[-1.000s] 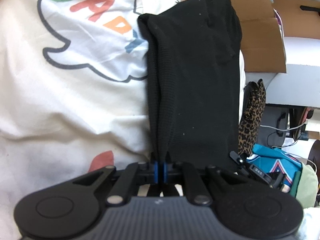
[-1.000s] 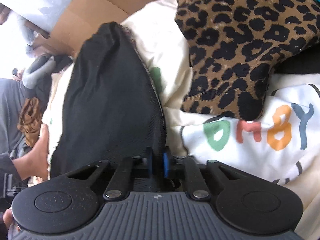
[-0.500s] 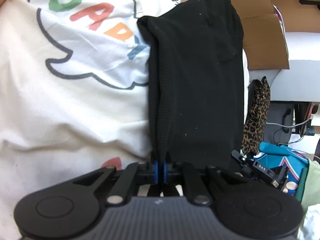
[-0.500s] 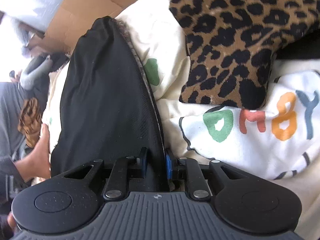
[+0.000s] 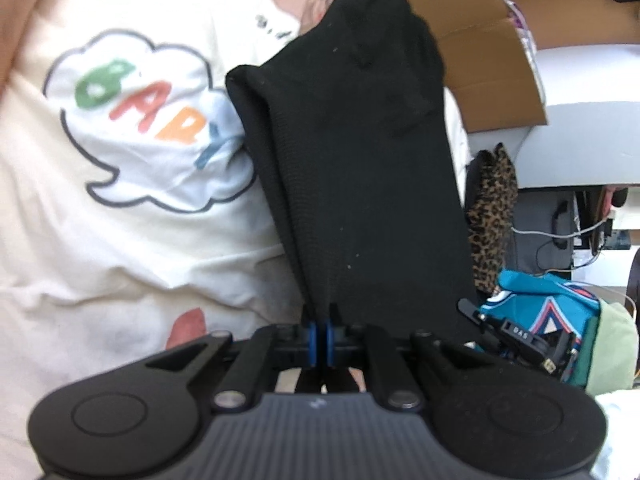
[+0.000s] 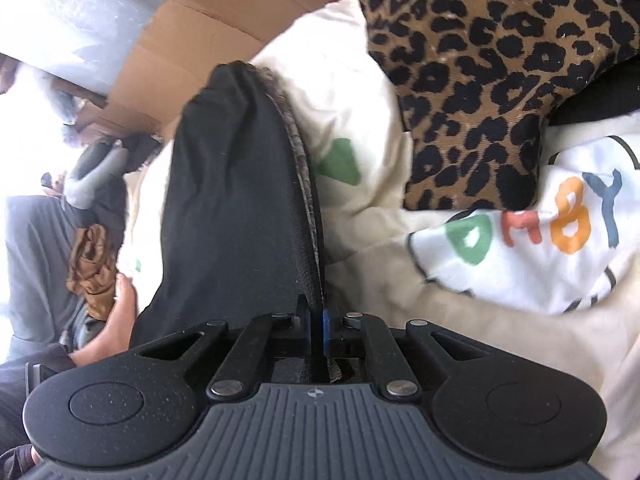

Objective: Fold clothes

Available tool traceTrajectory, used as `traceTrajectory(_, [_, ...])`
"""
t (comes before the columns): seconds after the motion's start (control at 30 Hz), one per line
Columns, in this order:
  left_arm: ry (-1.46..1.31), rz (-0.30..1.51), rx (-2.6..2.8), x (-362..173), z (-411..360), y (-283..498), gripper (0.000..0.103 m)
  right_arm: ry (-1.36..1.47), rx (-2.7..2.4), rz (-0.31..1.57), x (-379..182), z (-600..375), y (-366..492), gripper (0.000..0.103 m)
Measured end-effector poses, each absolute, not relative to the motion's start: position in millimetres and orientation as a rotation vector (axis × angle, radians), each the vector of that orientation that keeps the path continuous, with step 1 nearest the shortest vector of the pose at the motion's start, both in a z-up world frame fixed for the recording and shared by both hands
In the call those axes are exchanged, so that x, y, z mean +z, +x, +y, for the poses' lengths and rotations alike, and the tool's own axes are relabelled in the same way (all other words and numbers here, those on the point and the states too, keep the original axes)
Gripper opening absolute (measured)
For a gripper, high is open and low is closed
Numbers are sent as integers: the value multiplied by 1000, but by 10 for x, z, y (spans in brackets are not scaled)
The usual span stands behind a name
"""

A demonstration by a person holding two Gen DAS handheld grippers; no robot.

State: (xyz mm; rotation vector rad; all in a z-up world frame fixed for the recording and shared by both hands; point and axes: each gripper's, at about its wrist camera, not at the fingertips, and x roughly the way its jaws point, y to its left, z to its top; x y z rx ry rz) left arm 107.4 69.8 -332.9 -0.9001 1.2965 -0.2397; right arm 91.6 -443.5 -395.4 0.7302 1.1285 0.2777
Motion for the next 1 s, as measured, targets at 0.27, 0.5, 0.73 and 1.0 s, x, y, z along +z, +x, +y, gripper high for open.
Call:
traceTrajectory(0.27, [-857, 1293, -227, -2955, 783, 1035, 5, 767, 310, 1115, -3743, -4355, 629, 3])
traceTrajectory(0.5, [-815, 1342, -238, -2804, 813, 778, 5, 793, 334, 1100, -3569, -4411, 272, 3])
traceTrajectory(0.73, [-802, 1377, -232, -2800, 823, 586, 5, 799, 380, 1097, -3481, -4442, 35, 3])
traceTrajectory(1.0, [-797, 1382, -221, -2826, 868, 525, 5, 795, 372, 1125, -3575, -4395, 91, 3])
